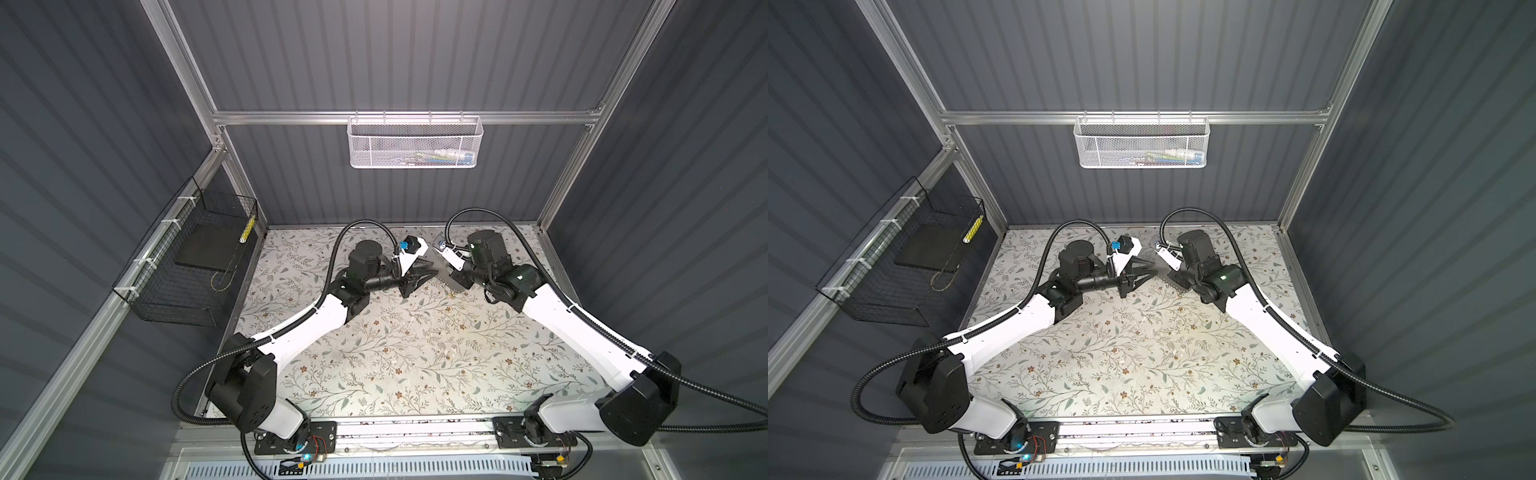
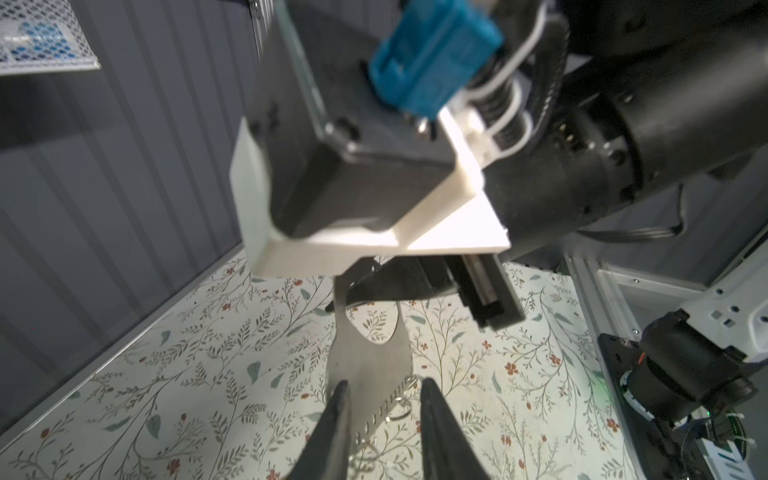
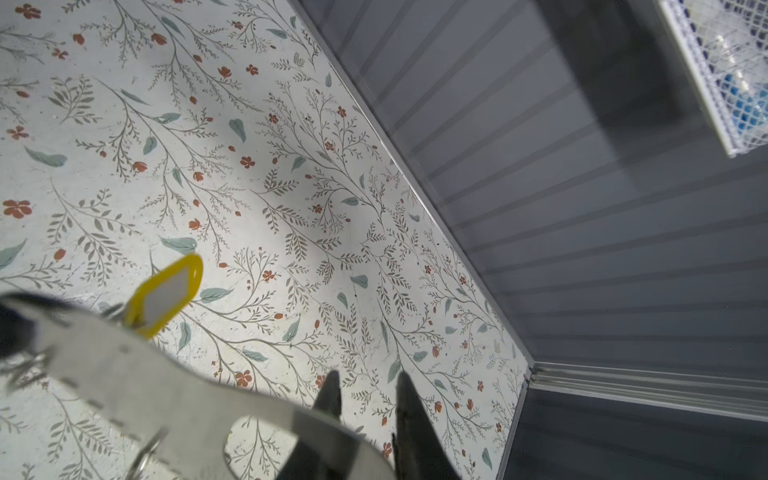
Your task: Put the keys on the keyring
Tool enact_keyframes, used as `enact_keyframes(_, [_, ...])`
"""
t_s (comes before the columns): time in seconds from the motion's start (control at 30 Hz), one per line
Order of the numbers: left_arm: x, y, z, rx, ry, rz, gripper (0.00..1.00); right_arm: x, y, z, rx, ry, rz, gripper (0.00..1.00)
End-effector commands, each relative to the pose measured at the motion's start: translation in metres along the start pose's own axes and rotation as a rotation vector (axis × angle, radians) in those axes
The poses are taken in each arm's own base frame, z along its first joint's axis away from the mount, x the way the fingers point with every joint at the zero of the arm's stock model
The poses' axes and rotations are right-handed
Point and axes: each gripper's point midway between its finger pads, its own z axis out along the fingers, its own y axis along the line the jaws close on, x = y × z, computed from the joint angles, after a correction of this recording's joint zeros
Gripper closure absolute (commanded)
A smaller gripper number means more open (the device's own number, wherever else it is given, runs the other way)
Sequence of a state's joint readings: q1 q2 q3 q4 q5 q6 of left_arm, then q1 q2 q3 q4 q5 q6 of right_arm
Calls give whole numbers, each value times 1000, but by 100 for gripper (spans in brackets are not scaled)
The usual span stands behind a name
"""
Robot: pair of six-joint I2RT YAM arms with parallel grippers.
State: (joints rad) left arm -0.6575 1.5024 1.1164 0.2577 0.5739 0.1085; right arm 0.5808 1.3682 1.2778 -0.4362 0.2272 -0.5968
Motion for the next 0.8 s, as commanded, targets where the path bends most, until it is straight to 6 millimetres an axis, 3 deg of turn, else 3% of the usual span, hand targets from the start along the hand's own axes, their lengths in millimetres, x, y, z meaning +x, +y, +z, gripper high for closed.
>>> enact_keyframes(0.0, [-8, 5, -5, -25, 26, 32, 70, -13, -10, -13, 30, -33, -14, 90])
enact_keyframes(0.4, [-15, 17, -13, -125, 20, 51, 69, -15, 0, -13, -2, -52, -13, 91])
enact_keyframes(0.77, [-13, 12, -7, -76, 46, 39, 67, -20, 2, -15, -18, -74, -11, 93])
